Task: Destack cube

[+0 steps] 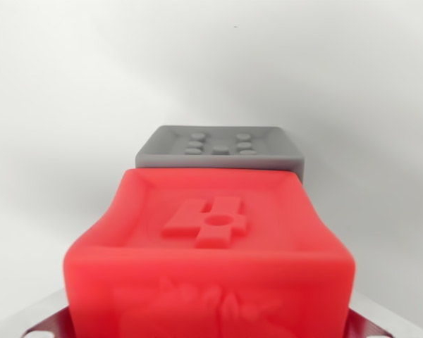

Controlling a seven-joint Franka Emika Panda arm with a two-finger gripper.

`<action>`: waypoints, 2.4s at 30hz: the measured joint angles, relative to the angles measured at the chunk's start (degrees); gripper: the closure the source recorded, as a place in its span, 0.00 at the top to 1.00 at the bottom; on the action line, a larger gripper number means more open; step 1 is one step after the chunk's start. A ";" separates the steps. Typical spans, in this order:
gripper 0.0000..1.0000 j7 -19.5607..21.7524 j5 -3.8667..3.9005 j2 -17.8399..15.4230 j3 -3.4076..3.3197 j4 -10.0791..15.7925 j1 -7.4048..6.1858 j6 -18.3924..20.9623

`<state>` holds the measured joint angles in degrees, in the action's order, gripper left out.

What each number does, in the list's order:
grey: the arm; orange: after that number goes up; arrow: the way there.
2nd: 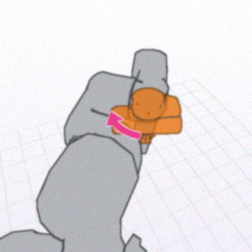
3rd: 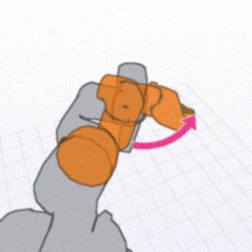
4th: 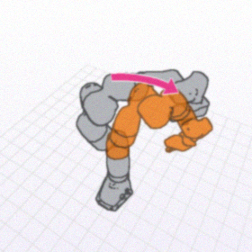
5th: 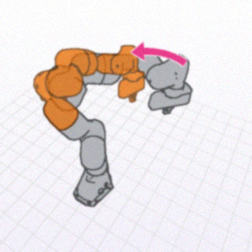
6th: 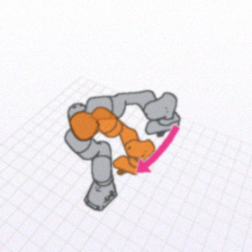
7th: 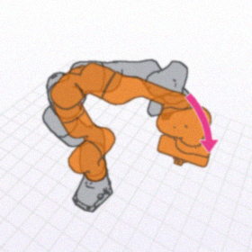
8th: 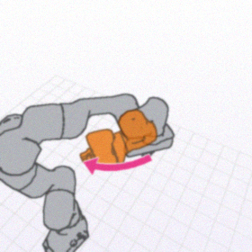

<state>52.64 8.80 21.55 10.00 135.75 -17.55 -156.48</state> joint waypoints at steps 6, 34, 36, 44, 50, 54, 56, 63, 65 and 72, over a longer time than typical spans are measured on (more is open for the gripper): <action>0.00 0.00 0.00 0.00 0.00 0.01 0.00 0.01; 0.00 -1.02 -1.45 -3.74 0.78 0.42 0.45 3.07; 0.00 -1.18 -1.69 -4.32 0.88 0.49 0.51 3.57; 0.00 -2.01 -2.89 -6.78 1.17 0.66 0.57 5.73; 0.00 -2.66 -3.83 -8.77 1.33 0.71 0.58 7.54; 0.00 -3.15 -4.47 -10.09 1.39 0.72 0.58 8.79; 0.00 -3.33 -4.76 -10.67 1.42 0.72 0.58 9.36; 0.00 -4.07 -5.82 -13.40 1.53 0.58 0.58 12.11; 0.00 -4.30 -6.10 -14.16 1.55 0.48 0.57 12.93; 0.00 -4.86 -6.99 -16.48 1.59 0.02 0.54 15.63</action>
<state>47.78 1.80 5.08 11.60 135.77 -17.01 -140.85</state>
